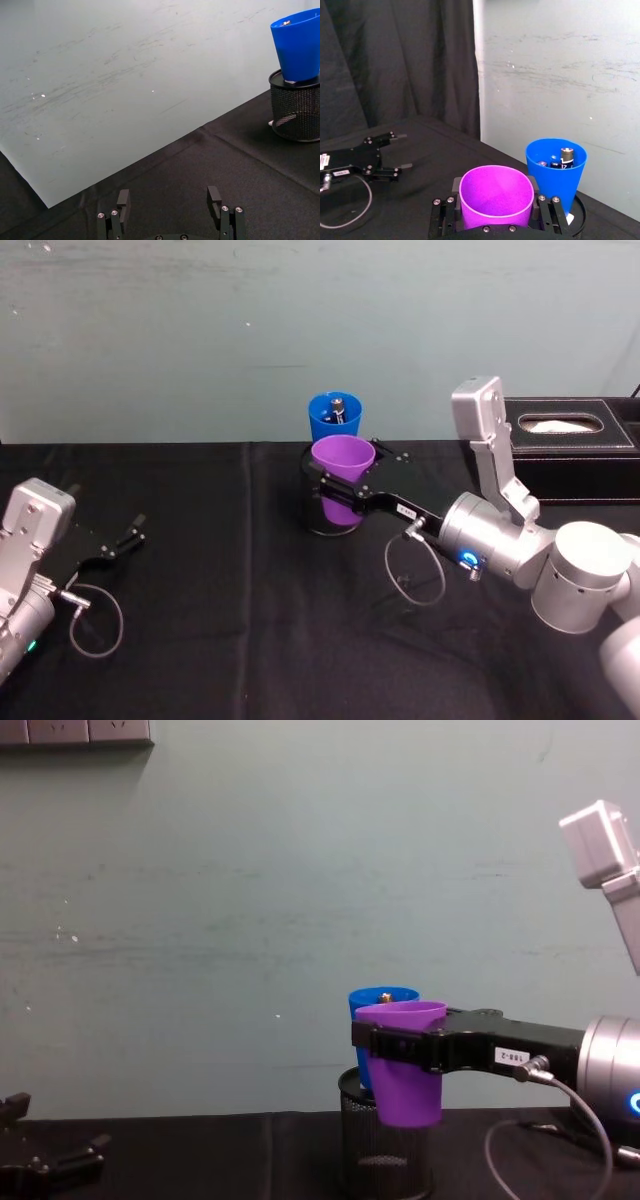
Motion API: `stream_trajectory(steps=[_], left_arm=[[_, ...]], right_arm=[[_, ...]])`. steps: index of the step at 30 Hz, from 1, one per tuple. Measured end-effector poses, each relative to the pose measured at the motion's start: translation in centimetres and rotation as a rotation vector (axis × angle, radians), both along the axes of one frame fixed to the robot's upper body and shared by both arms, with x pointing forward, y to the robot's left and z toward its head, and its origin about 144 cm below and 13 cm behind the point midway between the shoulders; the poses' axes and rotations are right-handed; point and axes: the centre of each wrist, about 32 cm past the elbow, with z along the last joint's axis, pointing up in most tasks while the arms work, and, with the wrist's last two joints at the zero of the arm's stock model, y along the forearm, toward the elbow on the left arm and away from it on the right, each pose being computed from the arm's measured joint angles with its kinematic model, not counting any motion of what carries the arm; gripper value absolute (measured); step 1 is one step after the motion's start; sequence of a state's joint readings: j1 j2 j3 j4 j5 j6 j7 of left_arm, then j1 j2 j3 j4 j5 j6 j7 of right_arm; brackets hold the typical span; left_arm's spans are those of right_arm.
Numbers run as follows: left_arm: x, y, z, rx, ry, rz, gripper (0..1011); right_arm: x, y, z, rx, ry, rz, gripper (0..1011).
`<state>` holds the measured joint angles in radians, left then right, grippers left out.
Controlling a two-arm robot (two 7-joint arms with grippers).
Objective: Pick up one cup with a gripper and tap it against the other cup.
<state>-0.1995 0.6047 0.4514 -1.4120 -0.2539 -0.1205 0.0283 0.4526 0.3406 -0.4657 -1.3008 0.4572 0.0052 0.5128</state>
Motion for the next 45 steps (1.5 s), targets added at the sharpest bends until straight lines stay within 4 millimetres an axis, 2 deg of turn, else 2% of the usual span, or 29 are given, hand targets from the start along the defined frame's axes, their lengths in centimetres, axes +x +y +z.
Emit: stream_trajectory(steps=[22,45], left_arm=[[0.0,0.0,0.0,0.0,0.0,0.0,1000],[0.0,0.0,0.0,0.0,0.0,0.0,1000]], right_arm=[[2.7,0.3,-0.4,0.023,-0.001,-0.065,746],[3.4,0.6,-0.1,0.045,-0.014,-0.076,746]])
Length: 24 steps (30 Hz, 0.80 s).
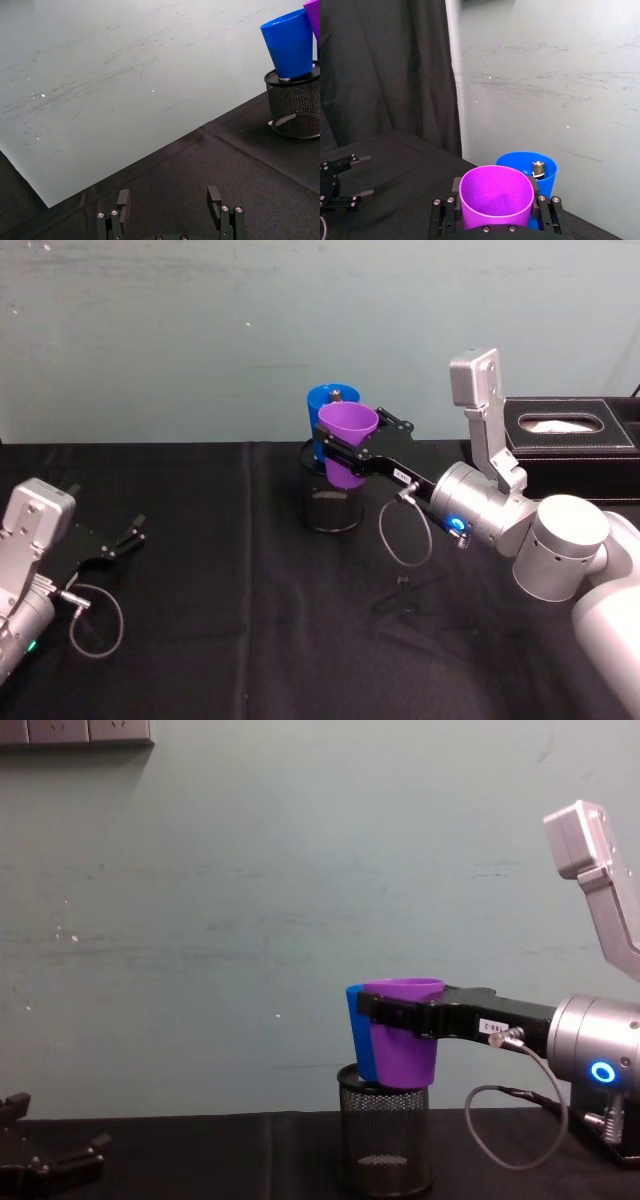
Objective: Pick up one cup with a gripper and tap it against the other cup.
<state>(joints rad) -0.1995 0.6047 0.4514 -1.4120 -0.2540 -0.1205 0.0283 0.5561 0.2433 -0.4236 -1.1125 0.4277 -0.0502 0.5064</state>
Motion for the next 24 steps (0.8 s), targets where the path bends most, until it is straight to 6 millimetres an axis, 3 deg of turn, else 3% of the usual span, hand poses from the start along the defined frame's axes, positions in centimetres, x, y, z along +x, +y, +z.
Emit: stream_trajectory(steps=[24], left_arm=[[0.0,0.0,0.0,0.0,0.0,0.0,1000]], right_arm=[[0.53,-0.02,0.72,0.004,-0.005,0.0,746]])
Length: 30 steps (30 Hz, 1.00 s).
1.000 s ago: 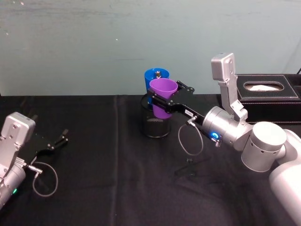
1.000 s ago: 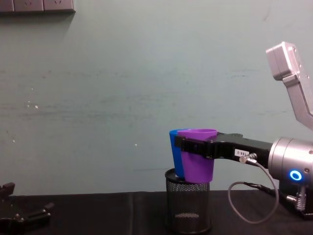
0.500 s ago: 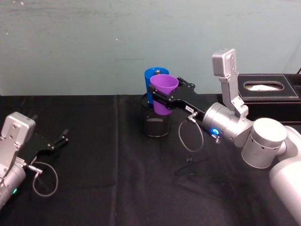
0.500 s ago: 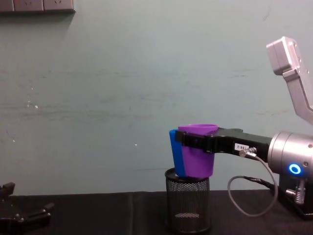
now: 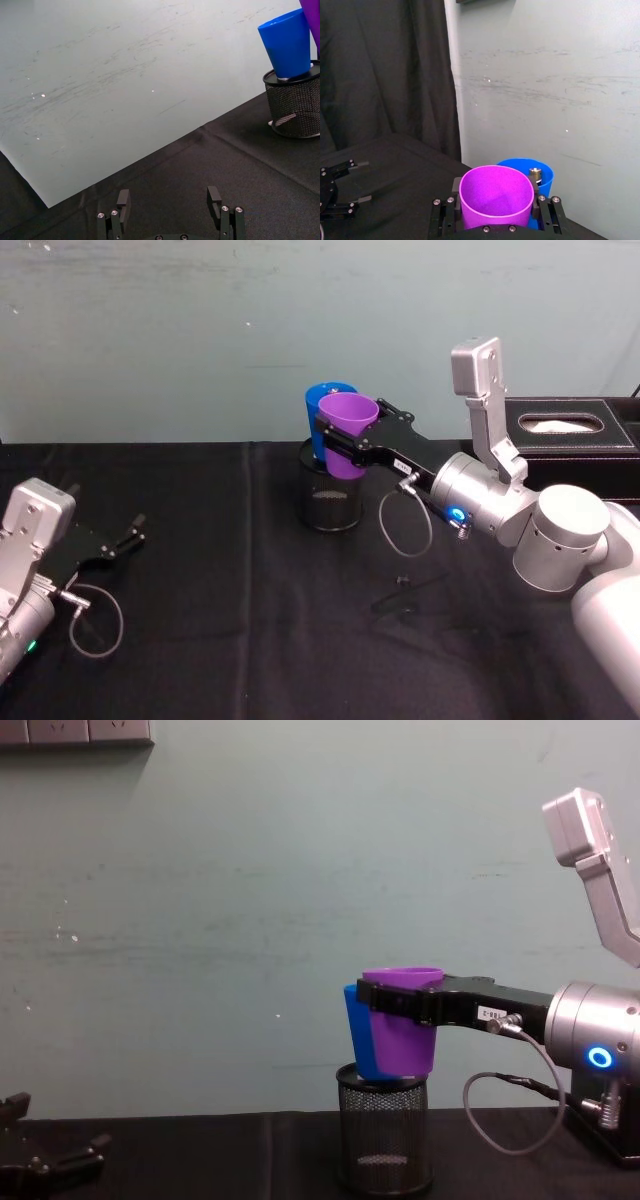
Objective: Pick up one cup with a gripper and tap it against the other cup.
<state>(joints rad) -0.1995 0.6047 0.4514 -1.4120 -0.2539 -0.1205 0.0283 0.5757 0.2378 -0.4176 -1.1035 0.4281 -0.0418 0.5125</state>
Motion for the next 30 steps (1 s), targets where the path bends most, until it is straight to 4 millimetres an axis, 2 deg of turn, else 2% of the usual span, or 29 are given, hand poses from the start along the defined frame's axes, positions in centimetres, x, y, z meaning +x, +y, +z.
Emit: stream_trajectory(steps=[30], left_arm=[[0.0,0.0,0.0,0.0,0.0,0.0,1000]], right_arm=[[-0.06,-0.01,-0.02,-0.001,0.0,0.001,746]])
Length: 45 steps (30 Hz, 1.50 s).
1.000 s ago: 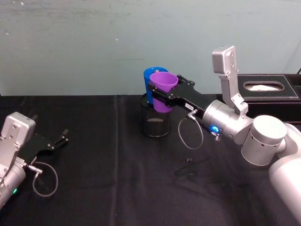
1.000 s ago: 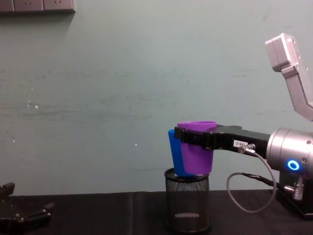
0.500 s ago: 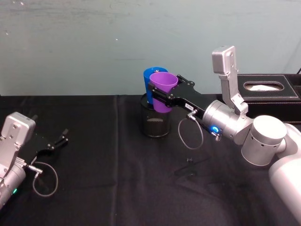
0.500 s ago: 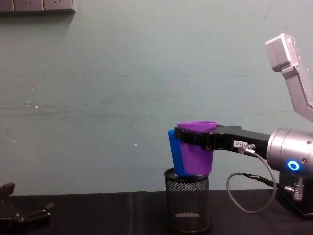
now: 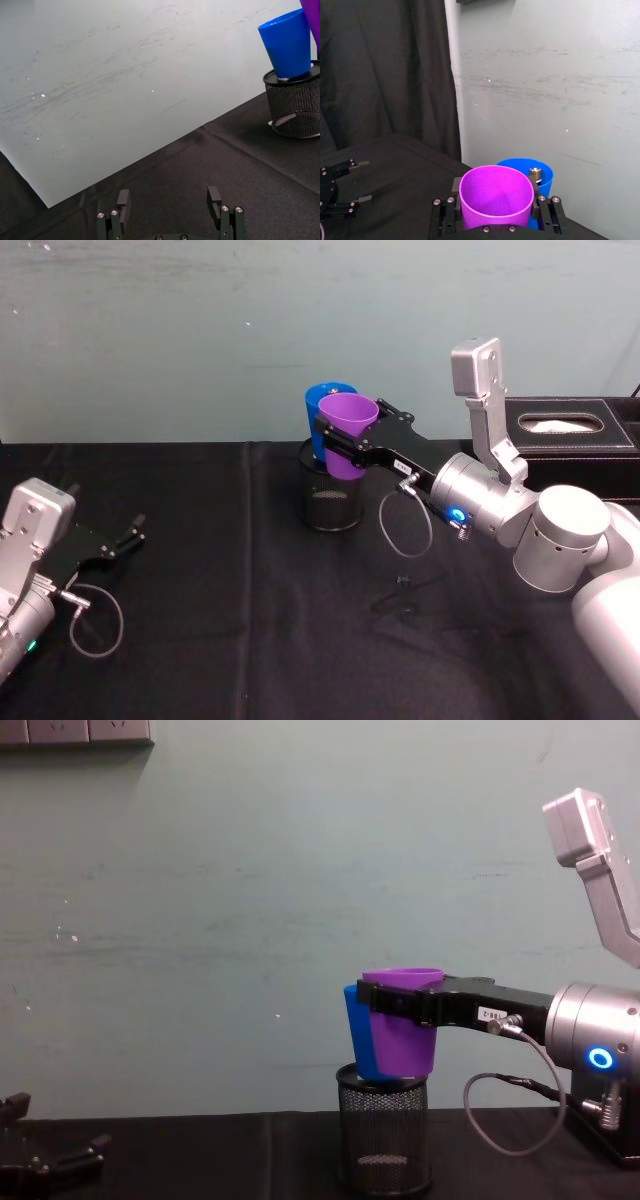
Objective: Pick up one cup with a gripper and tap it against the other cup.
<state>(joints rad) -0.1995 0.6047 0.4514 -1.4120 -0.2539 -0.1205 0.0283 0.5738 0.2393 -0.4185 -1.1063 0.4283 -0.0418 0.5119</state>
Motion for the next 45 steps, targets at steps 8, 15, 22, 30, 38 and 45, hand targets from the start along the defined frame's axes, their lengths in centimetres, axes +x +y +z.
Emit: stream_trajectory(steps=[8,15,22,30,38,45], left_arm=[[0.0,0.0,0.0,0.0,0.0,0.0,1000],[0.0,0.0,0.0,0.0,0.0,0.0,1000],[0.0,0.0,0.0,0.0,0.0,0.0,1000],[0.0,0.0,0.0,0.0,0.0,0.0,1000],[0.0,0.0,0.0,0.0,0.0,0.0,1000],[0.0,0.0,0.0,0.0,0.0,0.0,1000]], right_arm=[[0.0,0.0,0.0,0.0,0.0,0.0,746],[0.0,0.0,0.0,0.0,0.0,0.0,746],[0.0,0.0,0.0,0.0,0.0,0.0,746],[0.0,0.0,0.0,0.0,0.0,0.0,746],[0.0,0.0,0.0,0.0,0.0,0.0,746],[0.0,0.0,0.0,0.0,0.0,0.0,746]])
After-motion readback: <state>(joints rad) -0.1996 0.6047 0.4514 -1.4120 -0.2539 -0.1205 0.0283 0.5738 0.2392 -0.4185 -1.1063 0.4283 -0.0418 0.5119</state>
